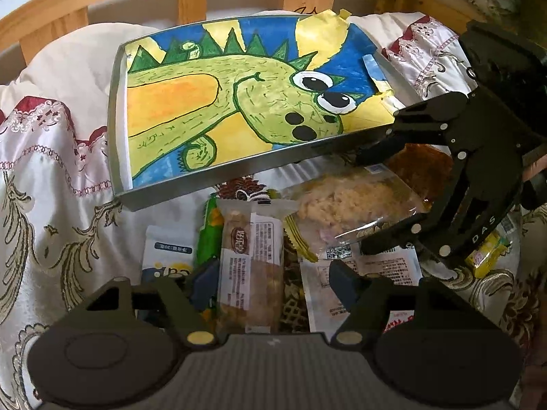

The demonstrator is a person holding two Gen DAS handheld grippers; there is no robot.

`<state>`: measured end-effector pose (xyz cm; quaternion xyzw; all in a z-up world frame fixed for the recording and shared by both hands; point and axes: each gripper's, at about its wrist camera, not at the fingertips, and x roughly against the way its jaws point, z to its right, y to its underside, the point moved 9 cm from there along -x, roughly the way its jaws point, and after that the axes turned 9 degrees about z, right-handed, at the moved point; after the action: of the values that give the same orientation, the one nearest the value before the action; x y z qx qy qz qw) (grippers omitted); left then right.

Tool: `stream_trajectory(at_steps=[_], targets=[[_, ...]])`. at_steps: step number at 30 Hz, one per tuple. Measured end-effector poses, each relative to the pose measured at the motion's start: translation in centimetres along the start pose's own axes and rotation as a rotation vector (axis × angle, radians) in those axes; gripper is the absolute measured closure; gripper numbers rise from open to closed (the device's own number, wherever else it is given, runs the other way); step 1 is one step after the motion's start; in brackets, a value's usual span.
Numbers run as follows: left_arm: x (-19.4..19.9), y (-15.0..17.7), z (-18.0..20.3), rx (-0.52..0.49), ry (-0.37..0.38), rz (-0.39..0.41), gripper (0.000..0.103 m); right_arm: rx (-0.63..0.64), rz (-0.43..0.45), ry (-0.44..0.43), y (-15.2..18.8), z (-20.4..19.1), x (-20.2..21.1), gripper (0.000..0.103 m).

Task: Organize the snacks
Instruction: 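Grasp the wrapped snack bar with the left tool while the right tool grasps the clear meat floss bag, then carry the snack bar with the left tool while the right tool carries the floss bag over the tray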

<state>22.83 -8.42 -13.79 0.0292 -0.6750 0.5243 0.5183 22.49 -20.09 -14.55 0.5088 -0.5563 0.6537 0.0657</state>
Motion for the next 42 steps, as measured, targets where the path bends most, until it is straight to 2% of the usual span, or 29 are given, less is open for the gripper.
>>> stream_trajectory(at_steps=[3, 6, 10, 13, 18, 23, 28, 32, 36, 39, 42], targets=[[0.0, 0.0, -0.1, -0.007, -0.015, -0.009, 0.033, 0.006, 0.002, 0.002, 0.0, -0.4, 0.0, 0.02], [0.1, -0.1, -0.5, -0.005, -0.035, -0.007, 0.045, 0.011, 0.005, 0.002, -0.1, -0.7, 0.2, 0.027], [0.2, -0.3, -1.5, 0.058, -0.046, -0.011, 0.061, 0.047, -0.006, 0.021, -0.3, -1.5, 0.4, 0.036], [0.4, -0.2, -1.7, 0.097, -0.043, -0.023, 0.061, 0.074, 0.002, 0.04, -0.5, -2.2, 0.8, 0.038], [0.9, -0.1, -1.5, 0.104, -0.084, -0.041, 0.061, 0.138, 0.013, 0.092, -0.4, -3.2, 1.5, 0.039], [2.2, -0.9, -1.5, 0.138, -0.102, -0.017, 0.062, 0.237, 0.048, 0.167, -0.5, -4.2, 3.2, 0.039], [4.0, -2.5, -1.4, 0.174, -0.117, 0.057, 0.062, 0.259, 0.122, 0.228, -1.7, -4.7, 5.5, 0.039], [5.1, -4.0, -1.5, 0.208, -0.139, 0.138, 0.062, 0.215, 0.204, 0.282, -3.3, -3.8, 6.8, 0.039], [5.6, -6.0, -2.7, 0.238, -0.194, 0.227, 0.062, 0.156, 0.287, 0.346, -4.6, -2.1, 7.4, 0.039], [5.4, -8.1, -4.3, 0.327, -0.236, 0.3, 0.062, 0.101, 0.349, 0.404, -5.3, -0.4, 7.6, 0.039], [4.8, -9.9, -6.5, 0.466, -0.261, 0.368, 0.062, 0.041, 0.395, 0.456, -5.9, 1.6, 7.5, 0.039]])
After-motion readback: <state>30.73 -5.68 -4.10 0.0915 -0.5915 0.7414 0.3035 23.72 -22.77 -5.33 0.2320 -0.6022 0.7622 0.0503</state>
